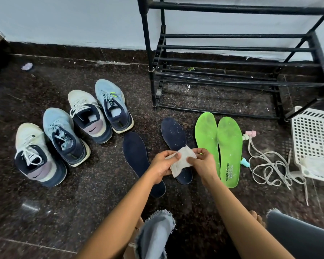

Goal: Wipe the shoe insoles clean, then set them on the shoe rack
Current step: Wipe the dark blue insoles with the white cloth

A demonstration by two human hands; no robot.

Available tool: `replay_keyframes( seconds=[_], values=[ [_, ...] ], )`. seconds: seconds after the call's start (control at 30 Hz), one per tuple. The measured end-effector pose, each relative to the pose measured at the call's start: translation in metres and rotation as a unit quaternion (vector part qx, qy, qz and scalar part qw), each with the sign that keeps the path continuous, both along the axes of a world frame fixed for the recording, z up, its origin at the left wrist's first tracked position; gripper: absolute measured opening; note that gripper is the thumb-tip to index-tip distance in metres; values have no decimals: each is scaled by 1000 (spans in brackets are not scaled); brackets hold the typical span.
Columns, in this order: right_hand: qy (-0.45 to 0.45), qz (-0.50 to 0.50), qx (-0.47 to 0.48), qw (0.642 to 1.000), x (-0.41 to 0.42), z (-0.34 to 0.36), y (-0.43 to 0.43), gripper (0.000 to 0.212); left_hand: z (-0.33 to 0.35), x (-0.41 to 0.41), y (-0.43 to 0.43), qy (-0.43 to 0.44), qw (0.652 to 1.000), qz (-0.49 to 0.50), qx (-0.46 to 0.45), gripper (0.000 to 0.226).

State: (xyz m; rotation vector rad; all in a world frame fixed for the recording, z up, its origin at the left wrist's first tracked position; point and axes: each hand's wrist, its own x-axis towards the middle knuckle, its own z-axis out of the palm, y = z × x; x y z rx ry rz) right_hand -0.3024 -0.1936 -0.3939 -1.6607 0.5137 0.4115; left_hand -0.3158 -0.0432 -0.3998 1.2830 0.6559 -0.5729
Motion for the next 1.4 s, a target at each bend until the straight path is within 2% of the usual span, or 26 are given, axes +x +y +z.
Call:
replay_keyframes(
  seconds=[0.07,0.2,0.27,0.33,0.43,0.53,0.63,0.73,0.87,0.97,1.07,1.13,1.23,1.3,1.33,1.4],
  values=[
    [-38,43,-22,998,-2,2,2,37,1,1,3,-11,1000,-22,-18,30],
    [-165,125,-131,970,-11,11,8,44,4,6,3,7,999,19,-26,15],
    [-244,172,-194,935,-17,11,11,46,7,7,1,21,999,33,-37,10],
    [-312,228,-252,887,-24,8,12,43,8,10,-1,25,997,53,-59,18],
    [-368,266,-316,833,-31,9,14,41,11,14,0,41,992,86,-85,26],
    [-403,283,-341,801,-37,9,14,45,16,15,2,59,981,122,-138,32],
    [-400,277,-342,804,-39,8,17,47,17,12,2,56,969,134,-200,56],
    [-400,289,-321,809,-41,8,21,53,14,9,1,16,972,128,-197,46],
    [-326,260,-232,879,-37,8,16,54,13,10,5,-1,964,153,-218,38],
    [-291,201,-244,903,-28,7,13,37,14,10,5,-13,959,143,-246,32],
    [-227,193,-200,933,-15,11,11,28,11,6,6,-30,960,116,-253,37],
    [-170,178,-140,959,-8,16,9,25,7,5,6,-41,968,100,-225,46],
    [-114,80,-77,987,-3,24,11,22,5,4,2,-51,984,83,-152,56],
    [-116,52,-115,985,-4,27,16,21,5,2,-3,-59,988,73,-121,58],
    [-133,77,-162,975,-7,29,20,23,6,1,-5,-64,989,70,-115,57],
    [-201,161,-268,928,-16,30,26,28,8,-1,-10,-69,989,70,-113,50]
  ],
)
